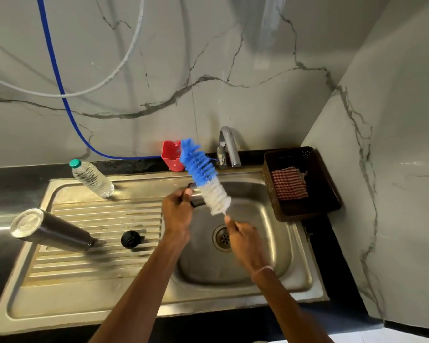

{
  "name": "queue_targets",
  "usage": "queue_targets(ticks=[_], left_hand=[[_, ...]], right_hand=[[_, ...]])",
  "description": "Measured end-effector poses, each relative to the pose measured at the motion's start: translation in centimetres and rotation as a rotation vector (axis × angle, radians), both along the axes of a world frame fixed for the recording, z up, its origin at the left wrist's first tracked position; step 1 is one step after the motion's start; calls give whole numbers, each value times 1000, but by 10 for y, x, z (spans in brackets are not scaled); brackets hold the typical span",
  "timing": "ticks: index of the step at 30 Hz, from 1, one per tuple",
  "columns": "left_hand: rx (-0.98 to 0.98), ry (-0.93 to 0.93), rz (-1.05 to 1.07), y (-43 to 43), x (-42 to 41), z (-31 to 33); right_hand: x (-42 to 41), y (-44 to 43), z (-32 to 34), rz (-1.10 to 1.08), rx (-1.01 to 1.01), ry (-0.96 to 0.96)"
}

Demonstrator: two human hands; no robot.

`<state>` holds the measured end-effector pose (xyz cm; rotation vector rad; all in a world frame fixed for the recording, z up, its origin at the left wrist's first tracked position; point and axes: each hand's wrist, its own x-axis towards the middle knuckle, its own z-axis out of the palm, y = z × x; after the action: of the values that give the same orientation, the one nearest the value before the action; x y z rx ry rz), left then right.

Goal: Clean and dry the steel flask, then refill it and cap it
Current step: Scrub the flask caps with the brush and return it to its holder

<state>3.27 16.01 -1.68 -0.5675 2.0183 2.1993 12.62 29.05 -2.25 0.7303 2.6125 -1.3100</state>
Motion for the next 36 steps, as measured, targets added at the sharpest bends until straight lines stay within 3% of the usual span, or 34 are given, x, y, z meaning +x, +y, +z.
queue_targets(ticks=[4,9,16,18,21,24,28,36], left_hand=[[-17,-24,47,-16,-8,-4],[-107,72,-108,1,14,-6],[-101,53,-36,-16,-1,-1],[-45,1,-79,-9,9,-2],[208,-74,-168,-6,15,-6],[344,-70,-195,-22,9,-2],[316,-29,-272,-60,-2,7],[429,-99,-259,-106,-33,11]], right_hand=[[30,-4,-12,29,-3,-71],[-12,2,2,-78,-146,-34],[29,7,-19,-35,-218,-142],[13,6,-11,-32,-192,-83],[0,3,-6,25,-97,11],[10,11,-17,51,-38,3],[31,39,-19,17,30,62],[46,63,-1,273,140,280]])
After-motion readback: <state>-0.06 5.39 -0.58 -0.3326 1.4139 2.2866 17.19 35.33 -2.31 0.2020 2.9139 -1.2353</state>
